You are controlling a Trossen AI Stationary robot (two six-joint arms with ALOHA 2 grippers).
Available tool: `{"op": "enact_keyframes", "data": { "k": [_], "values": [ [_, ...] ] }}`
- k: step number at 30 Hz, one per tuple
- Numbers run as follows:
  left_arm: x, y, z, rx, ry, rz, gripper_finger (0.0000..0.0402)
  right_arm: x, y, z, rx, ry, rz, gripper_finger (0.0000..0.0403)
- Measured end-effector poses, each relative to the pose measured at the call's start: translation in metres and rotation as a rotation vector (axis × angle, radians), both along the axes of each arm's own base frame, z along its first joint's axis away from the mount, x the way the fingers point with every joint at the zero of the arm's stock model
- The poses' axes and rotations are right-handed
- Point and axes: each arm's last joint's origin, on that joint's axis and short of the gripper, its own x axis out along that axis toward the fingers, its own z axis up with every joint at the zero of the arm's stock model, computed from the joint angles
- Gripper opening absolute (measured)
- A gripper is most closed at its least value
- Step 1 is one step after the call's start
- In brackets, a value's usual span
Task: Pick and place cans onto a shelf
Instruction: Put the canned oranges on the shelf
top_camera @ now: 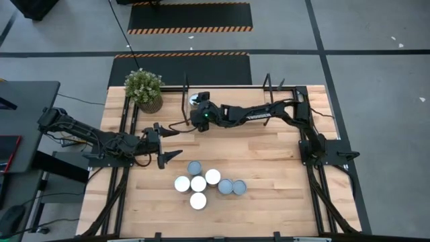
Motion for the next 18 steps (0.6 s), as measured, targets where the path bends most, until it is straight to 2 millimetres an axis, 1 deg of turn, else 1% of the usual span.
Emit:
{"op": "enact_keyframes", "data": {
  "k": [3, 10, 18],
  "values": [
    [0.0, 0.0, 0.001, 0.018, -0.006, 0.008, 0.0389, 0.0, -0.004, 0.003, -0.038, 0.013, -0.004, 0.0371],
    [0.0, 0.0, 0.003, 0.05, -0.014, 0.014, 0.0389, -0.006, -0.028, 0.005, -0.061, 0.021, -0.039, 0.038],
    [0.0, 0.001, 0.004, 0.087, -0.015, 0.017, 0.0389, -0.011, -0.049, 0.006, -0.055, 0.016, -0.004, 0.0386]
  ]
}}
